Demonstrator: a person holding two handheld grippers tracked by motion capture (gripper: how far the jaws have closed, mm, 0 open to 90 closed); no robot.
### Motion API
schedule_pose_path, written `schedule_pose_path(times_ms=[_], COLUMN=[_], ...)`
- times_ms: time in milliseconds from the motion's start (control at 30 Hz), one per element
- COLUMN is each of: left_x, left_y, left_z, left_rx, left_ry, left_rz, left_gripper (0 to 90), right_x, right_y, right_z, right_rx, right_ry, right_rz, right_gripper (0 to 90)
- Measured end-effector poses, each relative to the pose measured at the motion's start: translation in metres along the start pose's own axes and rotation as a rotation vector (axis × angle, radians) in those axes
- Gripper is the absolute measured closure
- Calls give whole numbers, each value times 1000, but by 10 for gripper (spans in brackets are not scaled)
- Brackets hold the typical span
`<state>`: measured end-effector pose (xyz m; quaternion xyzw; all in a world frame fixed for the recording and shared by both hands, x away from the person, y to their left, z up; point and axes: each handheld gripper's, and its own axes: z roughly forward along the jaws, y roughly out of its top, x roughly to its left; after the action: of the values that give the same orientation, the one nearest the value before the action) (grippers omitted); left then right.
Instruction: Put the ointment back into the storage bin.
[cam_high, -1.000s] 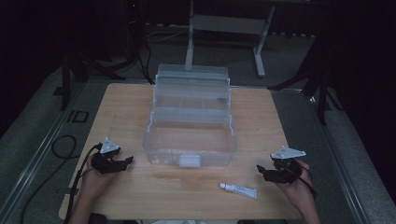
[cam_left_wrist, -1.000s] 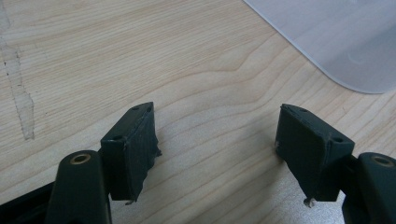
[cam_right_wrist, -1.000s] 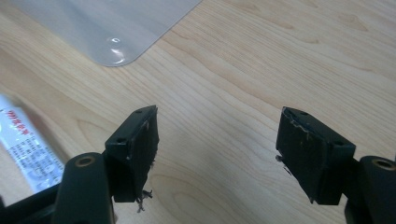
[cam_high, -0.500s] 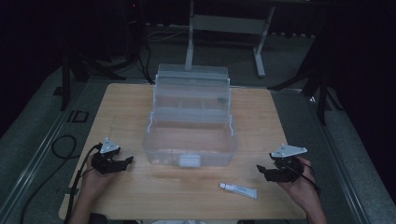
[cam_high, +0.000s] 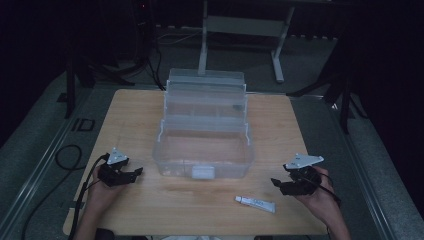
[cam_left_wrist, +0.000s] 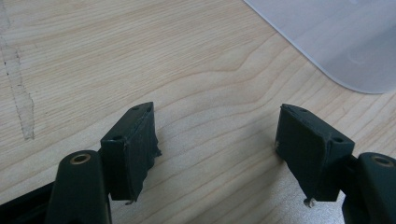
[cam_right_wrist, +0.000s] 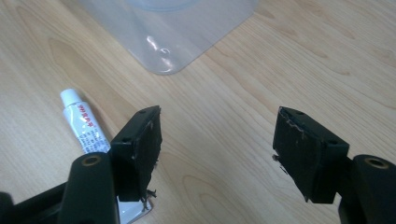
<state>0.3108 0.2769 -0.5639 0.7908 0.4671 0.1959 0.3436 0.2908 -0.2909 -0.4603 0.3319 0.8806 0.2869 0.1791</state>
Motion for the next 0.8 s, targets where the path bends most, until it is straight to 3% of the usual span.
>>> schedule_pose_path(times_ms=[467, 800], left_x=[0, 0], left_y=[0, 0], left_z=[0, 0], left_rx=[0, -1], left_ry=[0, 0], left_rz=[0, 0], left_gripper=[297, 297], right_x=[4, 6], right_y=[3, 10], right_z=[3, 4], right_rx=[40, 59], right_ry=[24, 68], right_rz=[-41, -70], right_gripper=[324, 332])
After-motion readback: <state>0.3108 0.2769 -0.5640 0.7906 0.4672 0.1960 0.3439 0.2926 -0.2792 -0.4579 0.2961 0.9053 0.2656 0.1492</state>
